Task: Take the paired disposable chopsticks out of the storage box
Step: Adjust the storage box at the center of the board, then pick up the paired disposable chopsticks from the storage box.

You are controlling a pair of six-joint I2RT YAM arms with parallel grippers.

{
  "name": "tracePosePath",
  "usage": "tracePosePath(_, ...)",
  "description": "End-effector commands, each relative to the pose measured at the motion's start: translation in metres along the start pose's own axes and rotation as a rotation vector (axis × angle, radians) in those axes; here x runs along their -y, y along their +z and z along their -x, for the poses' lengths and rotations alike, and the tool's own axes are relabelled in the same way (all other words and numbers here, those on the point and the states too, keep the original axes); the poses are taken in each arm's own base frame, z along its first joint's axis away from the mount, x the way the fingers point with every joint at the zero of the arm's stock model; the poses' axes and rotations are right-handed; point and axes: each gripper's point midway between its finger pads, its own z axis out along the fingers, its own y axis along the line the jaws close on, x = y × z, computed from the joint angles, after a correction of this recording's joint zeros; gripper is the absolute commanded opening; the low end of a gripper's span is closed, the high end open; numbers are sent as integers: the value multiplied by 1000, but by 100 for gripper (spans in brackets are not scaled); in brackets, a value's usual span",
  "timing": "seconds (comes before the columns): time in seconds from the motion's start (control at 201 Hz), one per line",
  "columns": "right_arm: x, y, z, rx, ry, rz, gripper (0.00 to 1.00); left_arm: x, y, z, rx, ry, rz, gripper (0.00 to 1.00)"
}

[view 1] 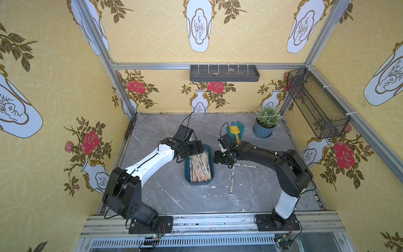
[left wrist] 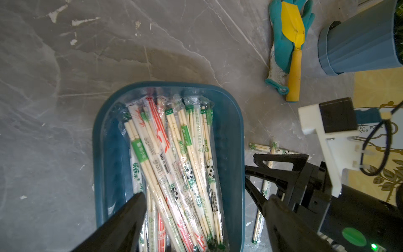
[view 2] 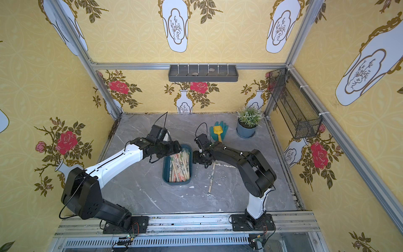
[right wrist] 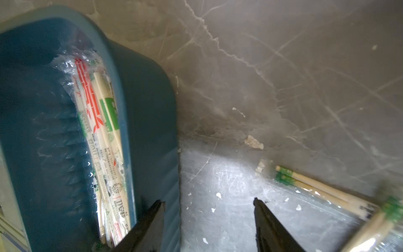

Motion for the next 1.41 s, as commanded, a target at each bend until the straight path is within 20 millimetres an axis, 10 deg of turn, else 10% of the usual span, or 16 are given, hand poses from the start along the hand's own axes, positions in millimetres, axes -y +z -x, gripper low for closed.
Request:
tracePosePath(0.0, 8, -12, 3, 36, 18, -19, 67, 0, 4, -2, -10, 15, 14, 85)
tracePosePath(0.418, 15, -52, -5, 92, 58, 59, 67, 1, 43, -5, -47, -74, 73, 37)
tracePosePath(1.404, 13, -35, -6, 76, 73, 128, 68, -25, 94, -14, -118, -102, 299, 28)
